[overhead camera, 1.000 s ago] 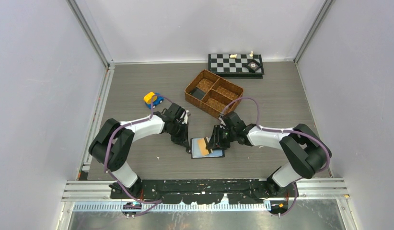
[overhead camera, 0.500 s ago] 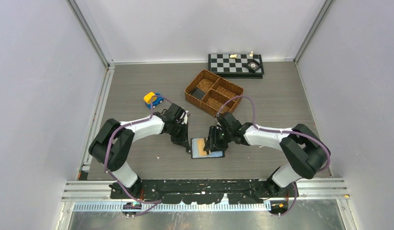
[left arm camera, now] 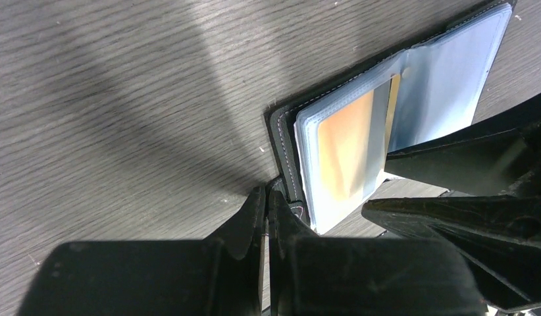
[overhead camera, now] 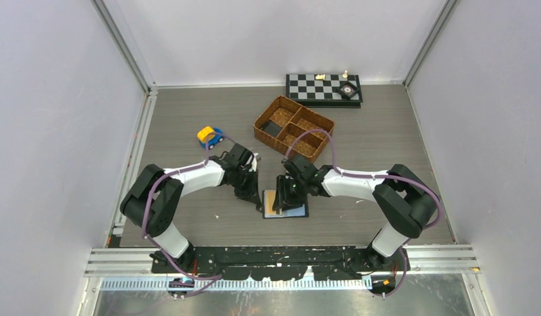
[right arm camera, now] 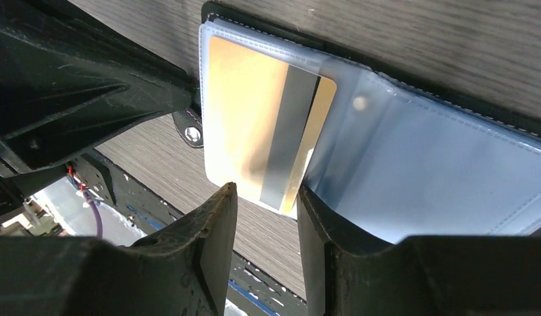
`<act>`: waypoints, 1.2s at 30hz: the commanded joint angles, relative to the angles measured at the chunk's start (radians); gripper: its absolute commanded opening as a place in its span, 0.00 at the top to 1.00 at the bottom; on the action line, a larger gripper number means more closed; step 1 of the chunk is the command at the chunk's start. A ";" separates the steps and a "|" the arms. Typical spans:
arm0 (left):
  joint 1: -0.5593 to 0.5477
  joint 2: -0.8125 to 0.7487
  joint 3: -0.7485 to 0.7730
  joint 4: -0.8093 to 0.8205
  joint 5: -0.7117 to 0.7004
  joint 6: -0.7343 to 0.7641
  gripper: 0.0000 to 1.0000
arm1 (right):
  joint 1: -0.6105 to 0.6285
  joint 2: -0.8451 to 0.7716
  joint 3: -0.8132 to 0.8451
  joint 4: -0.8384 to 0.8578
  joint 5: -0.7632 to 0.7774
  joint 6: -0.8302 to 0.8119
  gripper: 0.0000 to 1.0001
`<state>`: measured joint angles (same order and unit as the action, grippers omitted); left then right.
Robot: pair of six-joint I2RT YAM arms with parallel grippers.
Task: Put the credit cards into the card holder
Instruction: Insert the credit card into the card holder, then close the card holder at the center of the board.
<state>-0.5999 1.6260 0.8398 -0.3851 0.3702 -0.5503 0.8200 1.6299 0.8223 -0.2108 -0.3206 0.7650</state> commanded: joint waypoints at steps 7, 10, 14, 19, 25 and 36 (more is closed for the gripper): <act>-0.005 -0.134 -0.011 -0.017 -0.092 0.025 0.74 | 0.020 -0.164 0.055 -0.098 0.197 -0.074 0.41; -0.006 -0.182 -0.020 -0.012 -0.107 0.039 0.58 | -0.005 -0.207 0.066 -0.148 0.237 -0.100 0.37; -0.025 -0.221 -0.021 -0.024 -0.123 0.064 0.44 | -0.069 -0.238 0.047 -0.172 0.246 -0.120 0.35; -0.096 -0.201 0.002 -0.071 -0.176 0.060 0.35 | -0.143 -0.271 0.007 -0.173 0.241 -0.119 0.35; -0.161 -0.168 0.013 -0.084 -0.221 0.035 0.25 | -0.212 -0.313 -0.036 -0.173 0.241 -0.105 0.35; -0.205 -0.094 0.066 -0.144 -0.353 0.048 0.47 | -0.267 -0.340 -0.061 -0.172 0.221 -0.101 0.36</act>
<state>-0.8032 1.5322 0.8661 -0.5083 0.0750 -0.5125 0.5636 1.3262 0.7616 -0.3931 -0.0986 0.6640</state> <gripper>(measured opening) 0.547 0.651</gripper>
